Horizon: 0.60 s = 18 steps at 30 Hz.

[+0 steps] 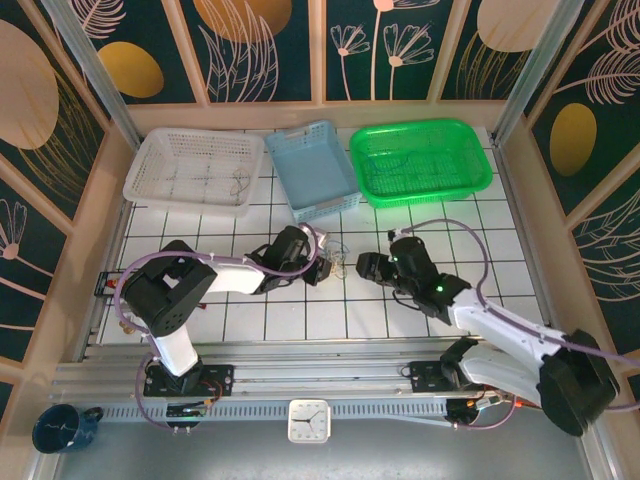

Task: Untangle the cables

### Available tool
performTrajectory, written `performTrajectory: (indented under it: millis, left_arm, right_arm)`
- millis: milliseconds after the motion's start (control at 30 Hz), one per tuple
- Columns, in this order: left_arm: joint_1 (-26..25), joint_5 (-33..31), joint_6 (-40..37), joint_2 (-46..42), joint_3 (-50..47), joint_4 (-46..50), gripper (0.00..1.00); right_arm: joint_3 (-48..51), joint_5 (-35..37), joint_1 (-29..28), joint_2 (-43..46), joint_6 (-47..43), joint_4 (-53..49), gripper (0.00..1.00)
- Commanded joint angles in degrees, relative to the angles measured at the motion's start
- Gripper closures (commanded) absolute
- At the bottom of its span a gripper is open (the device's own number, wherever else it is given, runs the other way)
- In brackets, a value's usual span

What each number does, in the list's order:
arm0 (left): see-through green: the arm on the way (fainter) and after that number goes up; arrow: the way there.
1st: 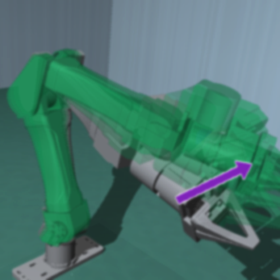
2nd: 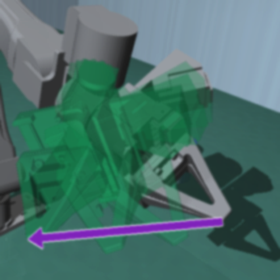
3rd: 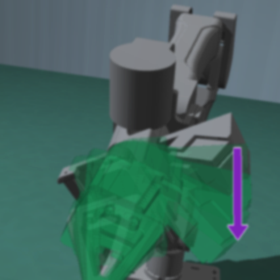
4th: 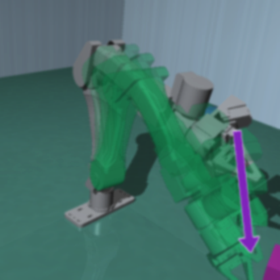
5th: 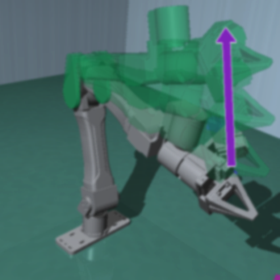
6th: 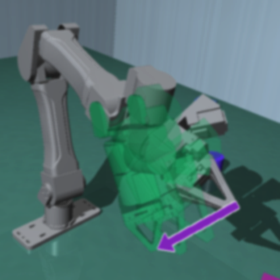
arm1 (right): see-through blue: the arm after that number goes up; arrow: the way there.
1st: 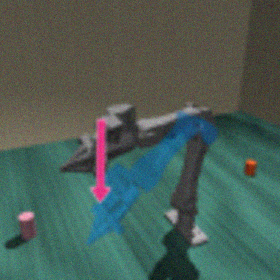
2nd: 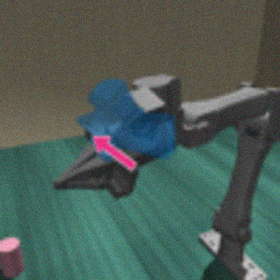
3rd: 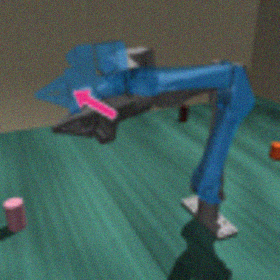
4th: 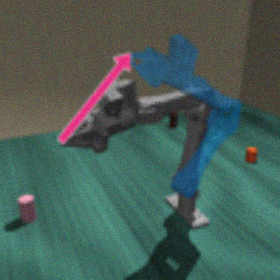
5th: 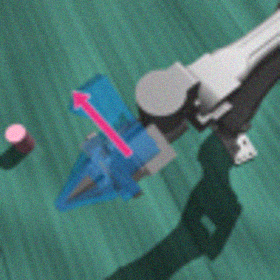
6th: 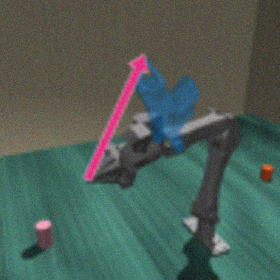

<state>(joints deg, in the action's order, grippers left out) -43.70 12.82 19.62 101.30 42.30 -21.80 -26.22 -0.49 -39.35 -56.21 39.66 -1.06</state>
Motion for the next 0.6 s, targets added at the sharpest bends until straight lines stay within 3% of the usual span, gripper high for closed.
performTrajectory:
  millis: [0,167,567]
  left_arm:
    - [-0.3,-0.8,1.3,-1.5,-1.3,-1.6,0.77]
    - [-0.3,-0.4,2.0,-2.0,-2.4,-3.9,0.77]
    - [-0.3,-0.3,1.9,-4.6,-3.6,-7.2,0.81]
  right_arm:
    - [3.1,-4.2,-0.1,2.6,11.1,9.4,0.34]
    - [4.0,-5.8,-1.0,0.6,16.2,18.8,0.24]
    - [4.1,-11.0,-1.1,-14.7,25.4,42.2,0.23]
